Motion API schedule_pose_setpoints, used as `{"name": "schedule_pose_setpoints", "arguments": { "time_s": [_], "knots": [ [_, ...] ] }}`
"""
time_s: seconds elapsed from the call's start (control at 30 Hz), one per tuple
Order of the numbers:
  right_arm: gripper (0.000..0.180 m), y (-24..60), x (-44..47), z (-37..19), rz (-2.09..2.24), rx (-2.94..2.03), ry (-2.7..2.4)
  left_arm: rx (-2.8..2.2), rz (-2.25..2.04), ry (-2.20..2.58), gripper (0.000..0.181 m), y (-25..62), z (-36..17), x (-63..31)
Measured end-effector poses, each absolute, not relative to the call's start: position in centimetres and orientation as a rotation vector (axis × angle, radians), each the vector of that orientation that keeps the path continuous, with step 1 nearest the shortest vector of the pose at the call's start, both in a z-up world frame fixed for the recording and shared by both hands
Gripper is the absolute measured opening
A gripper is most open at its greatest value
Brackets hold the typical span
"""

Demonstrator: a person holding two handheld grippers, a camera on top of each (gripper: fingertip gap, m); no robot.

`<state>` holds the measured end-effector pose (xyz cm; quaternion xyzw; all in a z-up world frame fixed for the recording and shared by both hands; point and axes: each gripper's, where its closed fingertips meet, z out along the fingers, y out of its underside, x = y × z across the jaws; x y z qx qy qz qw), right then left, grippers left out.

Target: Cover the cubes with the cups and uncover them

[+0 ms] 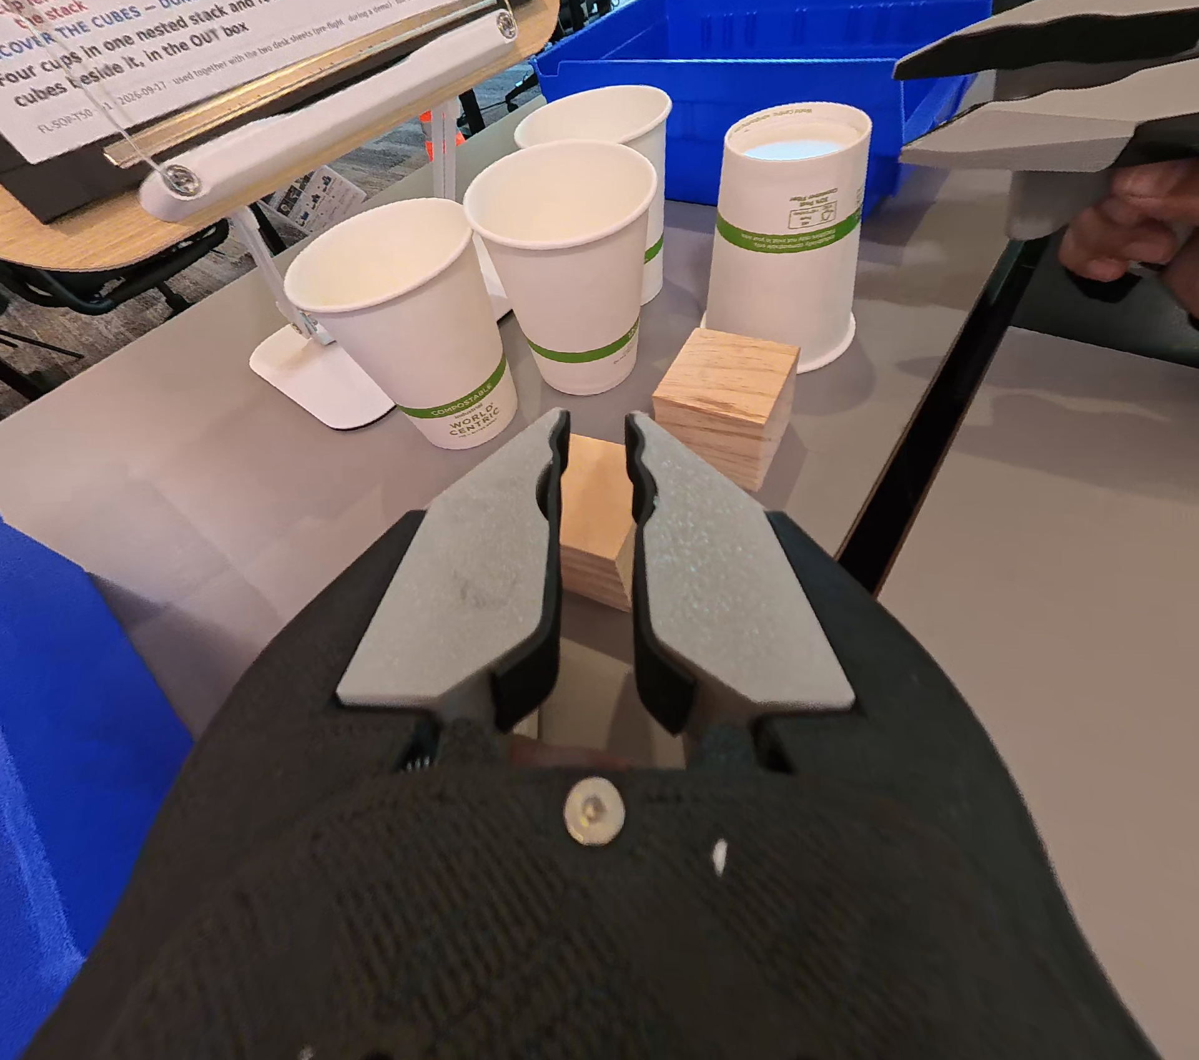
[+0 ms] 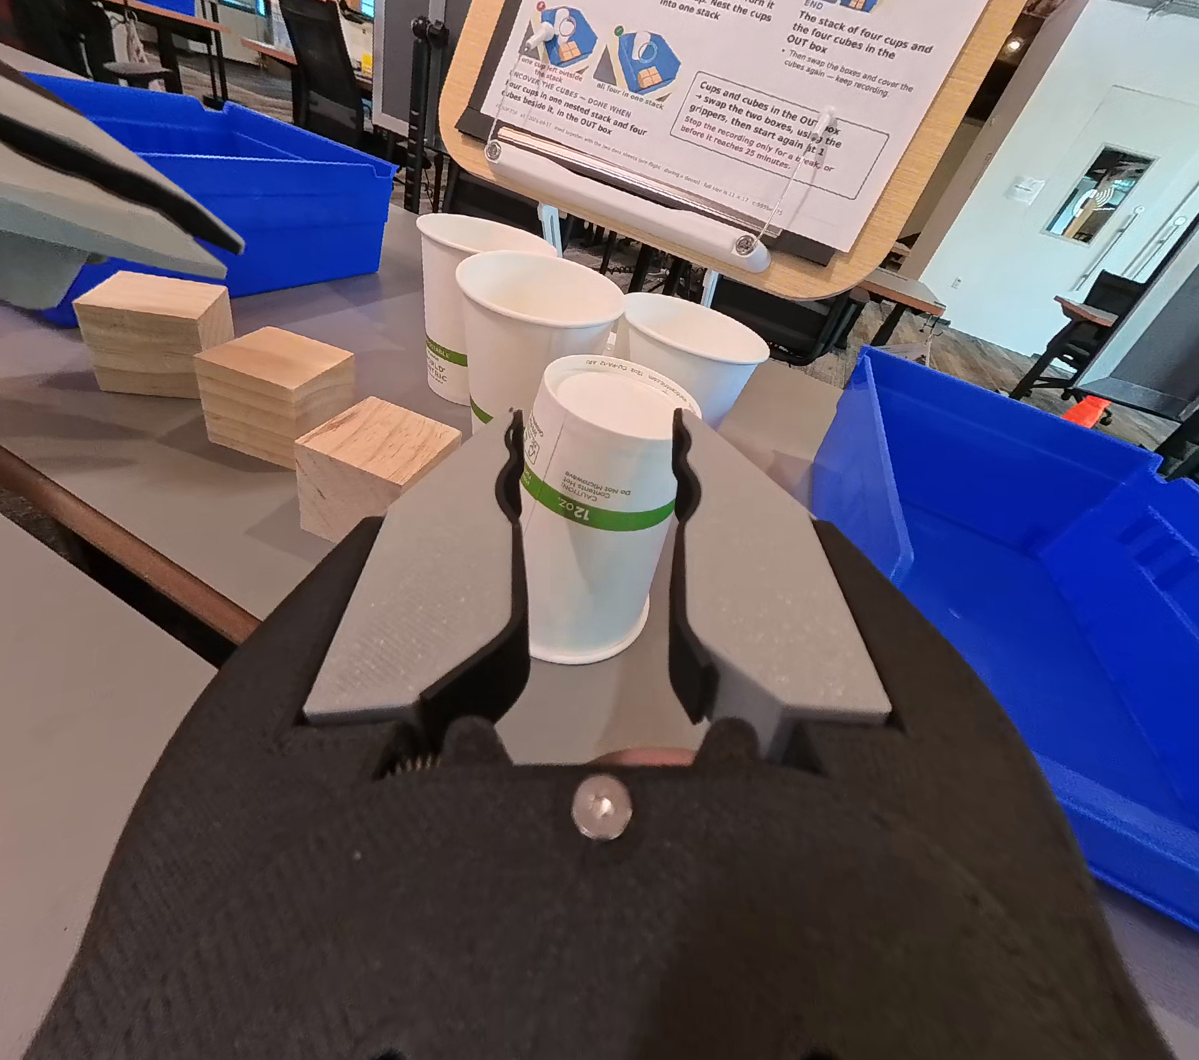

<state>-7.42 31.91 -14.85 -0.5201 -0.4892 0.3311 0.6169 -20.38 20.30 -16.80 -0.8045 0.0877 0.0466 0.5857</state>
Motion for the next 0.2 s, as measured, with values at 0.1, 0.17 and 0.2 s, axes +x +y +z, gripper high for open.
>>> {"name": "schedule_pose_setpoints", "arguments": {
  "time_s": [0.1,0.17,0.2],
  "knots": [
    [0.043,31.89,-7.42,-14.82,0.762,-1.196,-1.126,-1.851,0.116,0.179,0.014,20.24,-16.24,-20.77],
    [0.043,31.89,-7.38,-14.78,0.761,-1.194,-1.125,-1.832,0.116,0.156,0.014,20.18,-15.83,-21.07],
    [0.043,31.89,-7.38,-14.76,0.761,-1.194,-1.124,-1.824,0.113,0.145,0.014,20.15,-15.66,-21.21]
  ]
}}
